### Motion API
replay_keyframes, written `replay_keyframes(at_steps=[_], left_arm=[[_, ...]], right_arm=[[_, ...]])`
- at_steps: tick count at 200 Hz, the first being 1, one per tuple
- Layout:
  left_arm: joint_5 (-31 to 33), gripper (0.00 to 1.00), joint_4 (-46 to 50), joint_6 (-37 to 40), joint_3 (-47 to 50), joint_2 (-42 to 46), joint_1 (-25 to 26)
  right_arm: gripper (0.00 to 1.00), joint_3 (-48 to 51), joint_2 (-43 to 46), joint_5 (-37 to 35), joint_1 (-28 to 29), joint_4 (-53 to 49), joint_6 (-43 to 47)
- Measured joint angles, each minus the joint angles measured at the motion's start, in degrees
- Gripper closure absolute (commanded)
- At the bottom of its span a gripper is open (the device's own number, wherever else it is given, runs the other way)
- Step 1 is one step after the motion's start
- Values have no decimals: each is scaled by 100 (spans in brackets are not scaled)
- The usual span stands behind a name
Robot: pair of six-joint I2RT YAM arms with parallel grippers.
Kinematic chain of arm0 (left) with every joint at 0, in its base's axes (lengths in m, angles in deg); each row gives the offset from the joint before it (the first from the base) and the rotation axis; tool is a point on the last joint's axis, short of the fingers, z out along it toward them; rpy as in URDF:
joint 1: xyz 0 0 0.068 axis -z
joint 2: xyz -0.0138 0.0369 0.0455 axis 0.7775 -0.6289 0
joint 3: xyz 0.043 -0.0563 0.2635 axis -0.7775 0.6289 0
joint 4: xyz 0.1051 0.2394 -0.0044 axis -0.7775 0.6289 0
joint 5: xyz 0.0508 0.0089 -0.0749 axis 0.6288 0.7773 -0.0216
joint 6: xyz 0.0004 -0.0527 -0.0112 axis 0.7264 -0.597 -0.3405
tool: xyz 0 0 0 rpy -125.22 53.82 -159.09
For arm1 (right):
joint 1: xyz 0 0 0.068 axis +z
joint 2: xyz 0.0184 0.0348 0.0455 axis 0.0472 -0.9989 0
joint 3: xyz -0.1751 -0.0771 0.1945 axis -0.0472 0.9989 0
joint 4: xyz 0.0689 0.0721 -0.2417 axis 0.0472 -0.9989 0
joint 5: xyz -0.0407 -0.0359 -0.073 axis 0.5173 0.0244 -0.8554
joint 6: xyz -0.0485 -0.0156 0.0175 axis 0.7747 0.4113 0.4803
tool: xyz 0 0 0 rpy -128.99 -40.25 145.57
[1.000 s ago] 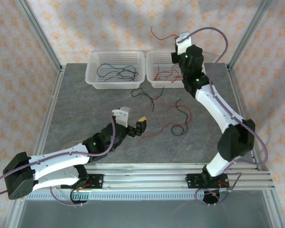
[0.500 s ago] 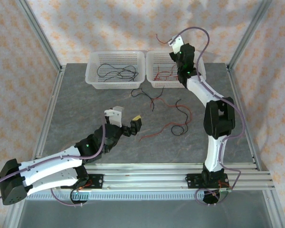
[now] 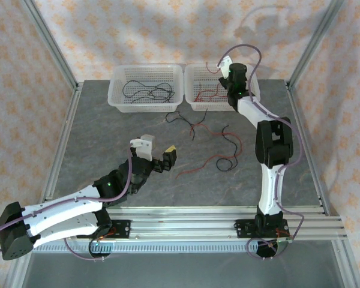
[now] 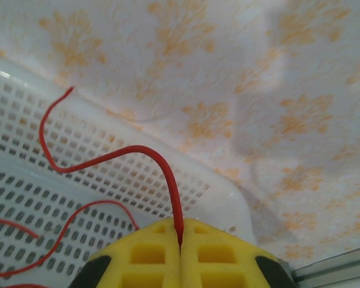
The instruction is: Untangle the cables
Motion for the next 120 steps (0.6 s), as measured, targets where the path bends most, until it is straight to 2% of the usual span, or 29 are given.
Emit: replay_keyframes(at_steps=[58, 120], left_arm=[[0, 1, 31, -31, 0, -4, 0], [17, 1, 114, -39, 0, -109, 0]], right_arm=[[100, -1200, -890, -365, 2, -1132, 28], [100, -2253, -1606, -922, 2, -1569, -210]])
